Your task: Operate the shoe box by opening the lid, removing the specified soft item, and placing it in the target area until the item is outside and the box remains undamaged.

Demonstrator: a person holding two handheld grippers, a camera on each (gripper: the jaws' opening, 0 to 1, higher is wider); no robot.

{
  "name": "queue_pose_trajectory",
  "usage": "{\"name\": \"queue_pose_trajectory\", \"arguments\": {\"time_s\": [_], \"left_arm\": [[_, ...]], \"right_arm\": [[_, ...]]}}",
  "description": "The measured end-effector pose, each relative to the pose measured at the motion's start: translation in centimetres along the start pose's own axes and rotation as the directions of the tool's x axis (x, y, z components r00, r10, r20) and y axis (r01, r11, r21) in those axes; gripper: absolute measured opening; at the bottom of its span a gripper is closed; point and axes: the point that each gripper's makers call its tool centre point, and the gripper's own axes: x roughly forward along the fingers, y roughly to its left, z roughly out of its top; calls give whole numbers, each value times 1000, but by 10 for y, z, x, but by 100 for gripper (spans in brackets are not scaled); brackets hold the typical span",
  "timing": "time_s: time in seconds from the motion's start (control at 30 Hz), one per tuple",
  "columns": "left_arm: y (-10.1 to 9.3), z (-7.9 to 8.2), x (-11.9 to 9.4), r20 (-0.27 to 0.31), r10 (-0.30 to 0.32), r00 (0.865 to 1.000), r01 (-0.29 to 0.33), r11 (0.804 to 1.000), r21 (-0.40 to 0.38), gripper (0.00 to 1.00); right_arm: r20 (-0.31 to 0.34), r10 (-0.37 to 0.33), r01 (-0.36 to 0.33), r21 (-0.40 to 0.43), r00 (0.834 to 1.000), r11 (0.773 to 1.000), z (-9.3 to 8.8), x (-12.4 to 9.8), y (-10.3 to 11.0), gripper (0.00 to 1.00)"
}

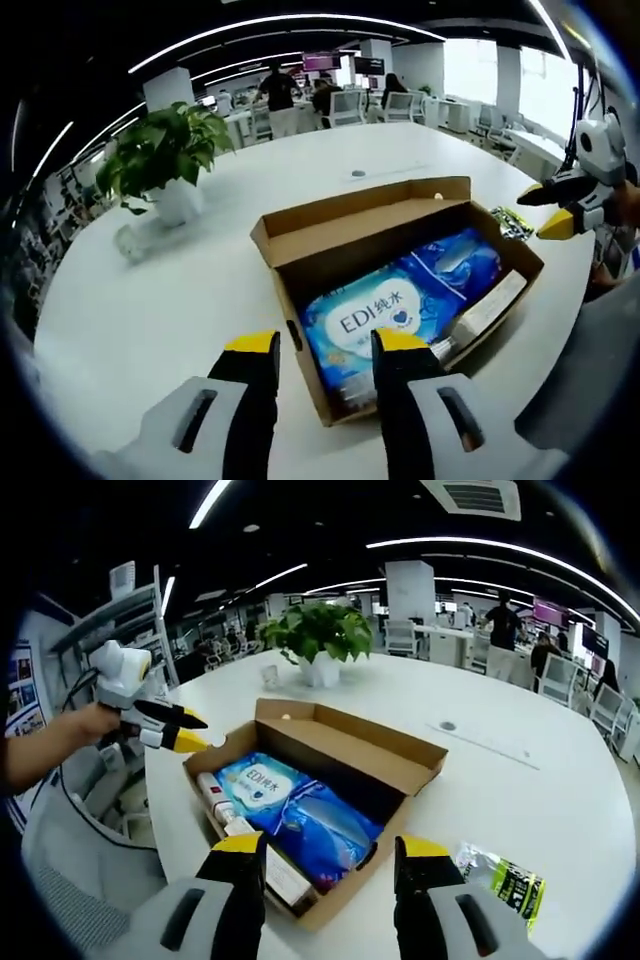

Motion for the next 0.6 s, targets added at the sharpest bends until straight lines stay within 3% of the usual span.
{"name": "queue_pose_trajectory", "arguments": {"time_s": [0.6], "left_arm": [[9,-26,6,-45,13,999,-16,996,-83,19]], "right_arm": [[13,68,-67,-47,998,997,11,27,30,41]]}}
